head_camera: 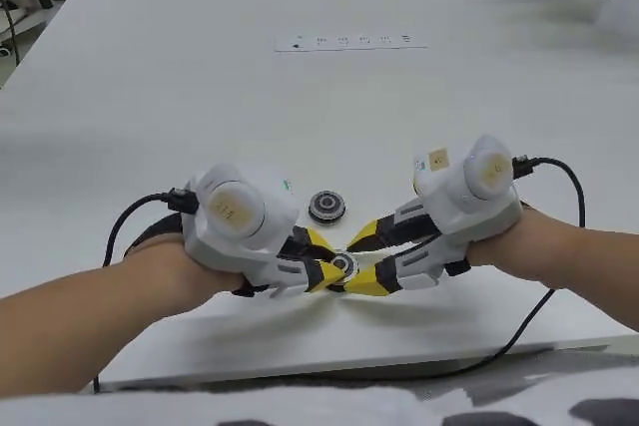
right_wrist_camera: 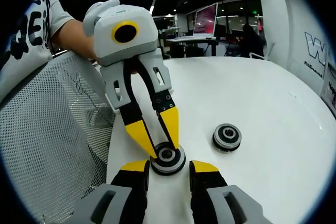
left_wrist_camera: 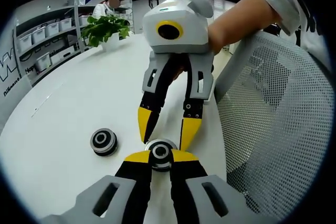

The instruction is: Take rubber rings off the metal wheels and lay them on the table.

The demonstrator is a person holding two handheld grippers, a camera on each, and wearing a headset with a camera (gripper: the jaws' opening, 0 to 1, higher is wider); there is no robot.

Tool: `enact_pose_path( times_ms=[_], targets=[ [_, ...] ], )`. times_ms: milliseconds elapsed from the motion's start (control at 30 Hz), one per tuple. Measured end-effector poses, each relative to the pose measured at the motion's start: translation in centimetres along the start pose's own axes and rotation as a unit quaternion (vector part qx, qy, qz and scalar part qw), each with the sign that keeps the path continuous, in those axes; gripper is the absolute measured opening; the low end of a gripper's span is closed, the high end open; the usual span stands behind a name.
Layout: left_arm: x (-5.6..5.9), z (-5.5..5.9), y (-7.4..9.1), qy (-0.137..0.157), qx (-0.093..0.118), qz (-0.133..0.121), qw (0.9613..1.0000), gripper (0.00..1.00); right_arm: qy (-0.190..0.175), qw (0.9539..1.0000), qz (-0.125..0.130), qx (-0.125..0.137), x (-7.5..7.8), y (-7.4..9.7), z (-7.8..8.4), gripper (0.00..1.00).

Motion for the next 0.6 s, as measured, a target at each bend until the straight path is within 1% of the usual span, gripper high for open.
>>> enact_pose_path(
  times_ms=[67,167,300,600],
  targets=[
    [0.01,0.00,0.00,0.000,0.000,0.000,1.0000,0.08,-0.010,0.9999,0.000,0.004,0.10,-0.07,0.05,0.29],
    [0.02,0.01,0.01,0.000,0.000,0.000,1.0000,0.08,-0.014,0.9999,-0.003,0.003,-0.01,-0.19,0.24,0.29],
    [0.06,0.01,0.00,0.000,0.001,-0.001,1.0000,0.08,-0.010,0.9999,-0.011,-0.005,-0.32,-0.39,0.50,0.25],
    [0.09,-0.03,0.00,-0.003,0.001,-0.001,1.0000,0.08,-0.006,0.9999,-0.009,-0.010,-0.30,-0.32,0.74,0.23]
  ],
)
Point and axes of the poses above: the centre of the closed fingertips' face, and the gripper's own axes: y roughly backward along the fingers, x roughly to its right, z roughly out of its underside, the point moved 3 cm from there along y, roughly backward along the fingers
